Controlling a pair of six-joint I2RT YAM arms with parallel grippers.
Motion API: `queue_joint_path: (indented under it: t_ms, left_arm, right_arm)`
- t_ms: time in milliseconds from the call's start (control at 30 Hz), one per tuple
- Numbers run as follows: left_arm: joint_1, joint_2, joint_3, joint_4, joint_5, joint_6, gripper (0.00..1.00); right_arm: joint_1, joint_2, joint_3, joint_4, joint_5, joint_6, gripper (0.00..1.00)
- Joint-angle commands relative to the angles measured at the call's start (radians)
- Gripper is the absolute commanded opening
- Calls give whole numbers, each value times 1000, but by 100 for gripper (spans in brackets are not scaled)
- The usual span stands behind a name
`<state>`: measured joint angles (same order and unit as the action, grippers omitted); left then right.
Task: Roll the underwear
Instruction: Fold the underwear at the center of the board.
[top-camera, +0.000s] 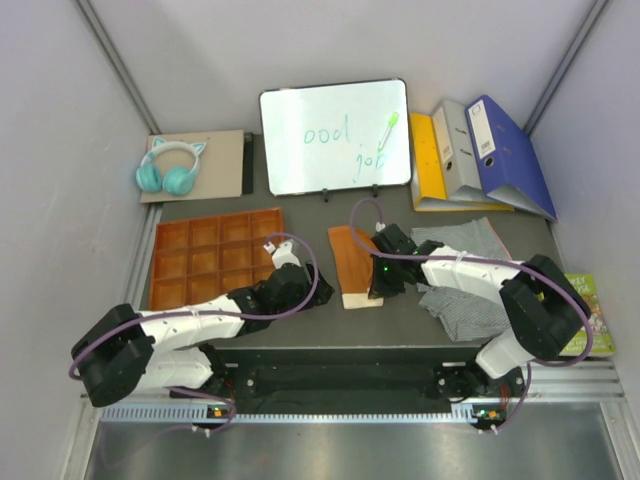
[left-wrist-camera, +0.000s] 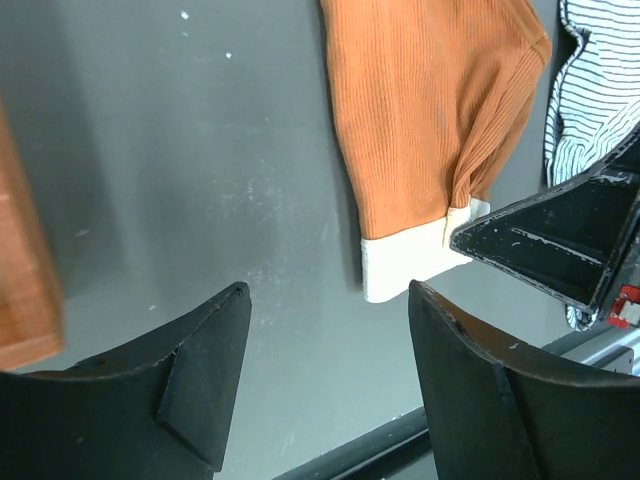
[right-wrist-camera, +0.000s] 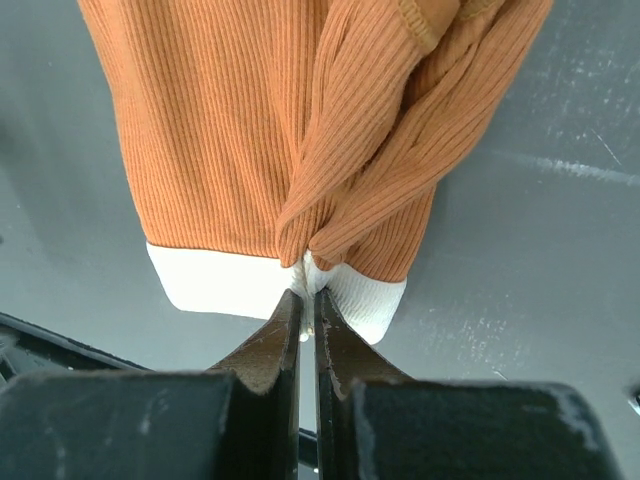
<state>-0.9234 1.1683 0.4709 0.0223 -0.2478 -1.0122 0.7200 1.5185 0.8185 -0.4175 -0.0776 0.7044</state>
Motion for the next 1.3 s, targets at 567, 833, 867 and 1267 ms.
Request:
queue_joint_path:
  t_ms: [567, 833, 867, 1267]
  left_arm:
    - [5, 278, 48, 268, 82, -83, 59]
    - [3, 373, 66, 314, 103, -97, 49]
    - [4, 381, 66, 318, 105, -98, 48]
    - [5, 413, 68, 298, 117, -112, 30]
  right_arm:
    - [16, -29, -27, 54, -19, 0, 0]
    - [16, -31, -36, 56, -22, -2, 0]
    - [16, -31, -36, 56, -22, -2, 0]
    - [16, -38, -18, 39, -16, -6, 0]
